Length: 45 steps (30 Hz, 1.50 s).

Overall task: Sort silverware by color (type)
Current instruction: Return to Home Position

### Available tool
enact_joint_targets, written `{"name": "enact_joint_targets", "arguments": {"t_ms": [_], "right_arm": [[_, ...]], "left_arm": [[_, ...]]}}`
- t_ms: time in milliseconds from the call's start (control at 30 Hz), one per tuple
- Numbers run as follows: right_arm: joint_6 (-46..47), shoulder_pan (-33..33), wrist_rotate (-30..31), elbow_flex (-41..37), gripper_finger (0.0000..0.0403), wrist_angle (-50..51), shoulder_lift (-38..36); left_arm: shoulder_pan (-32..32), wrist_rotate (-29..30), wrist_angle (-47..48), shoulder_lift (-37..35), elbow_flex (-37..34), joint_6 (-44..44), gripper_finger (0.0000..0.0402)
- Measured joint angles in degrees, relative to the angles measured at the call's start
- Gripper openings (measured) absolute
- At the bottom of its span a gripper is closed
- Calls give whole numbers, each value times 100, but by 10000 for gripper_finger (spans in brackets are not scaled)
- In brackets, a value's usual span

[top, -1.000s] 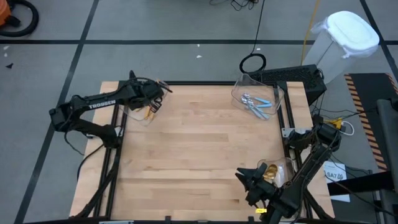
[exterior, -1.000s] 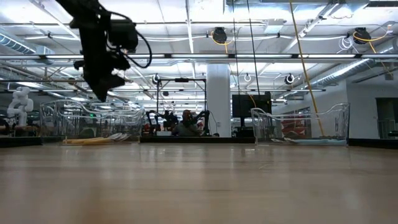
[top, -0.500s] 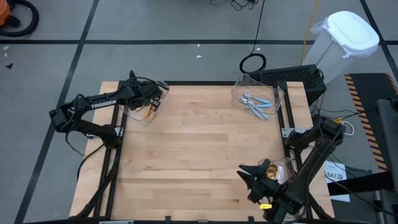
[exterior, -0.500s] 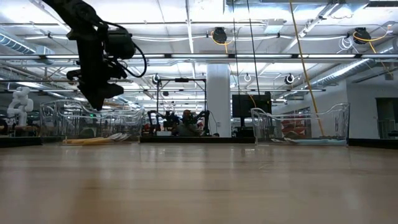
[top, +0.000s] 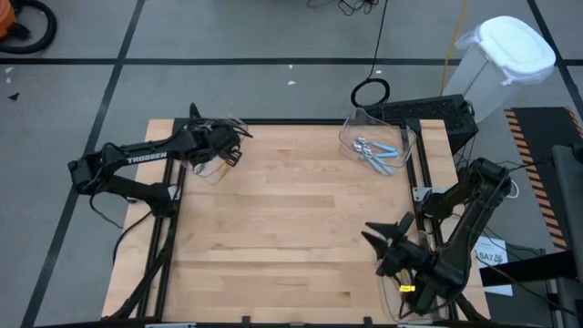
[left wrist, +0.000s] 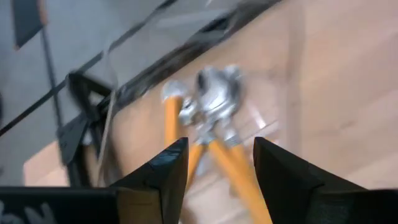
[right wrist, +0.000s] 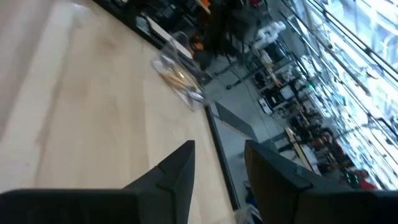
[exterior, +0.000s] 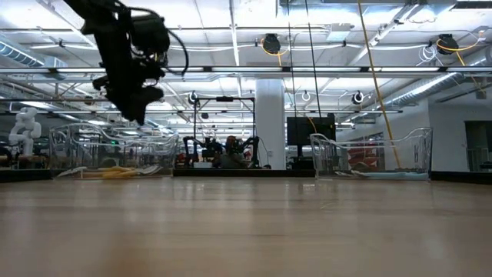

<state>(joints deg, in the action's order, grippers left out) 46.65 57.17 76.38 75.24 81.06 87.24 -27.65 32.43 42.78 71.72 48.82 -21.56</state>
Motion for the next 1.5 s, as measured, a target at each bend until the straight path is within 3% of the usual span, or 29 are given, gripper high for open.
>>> {"name": "enact_joint_targets", "arguments": {"t_ms": [133,333,467,667,1000,1200,1500], "right_arm": [[1209,21,0,-43,134,878,-5],[1150,75,-369,-436,126,846,-424],[1093,111,-611,-723,94,767,-1036],[503,111,-756,-1050,16,252,-2243],[-965,111,-916,-2672,2,-1899,-4532],[-2367,109,-918,-3815,1,-3847,-5596],[-4057,-32,-1805,-5200,1,-6306,-6325]], "left_arm": [[534,6,-455,-200,63,120,181],[1278,9,-1118,-291,68,392,181],[1742,12,-1451,-262,68,478,181],[2510,11,-2239,-258,66,715,181],[3489,-225,-3593,-215,66,1575,118],[3708,-1969,-5094,99,-260,2804,91],[3560,-2016,-7079,203,-1648,2852,48]]}}
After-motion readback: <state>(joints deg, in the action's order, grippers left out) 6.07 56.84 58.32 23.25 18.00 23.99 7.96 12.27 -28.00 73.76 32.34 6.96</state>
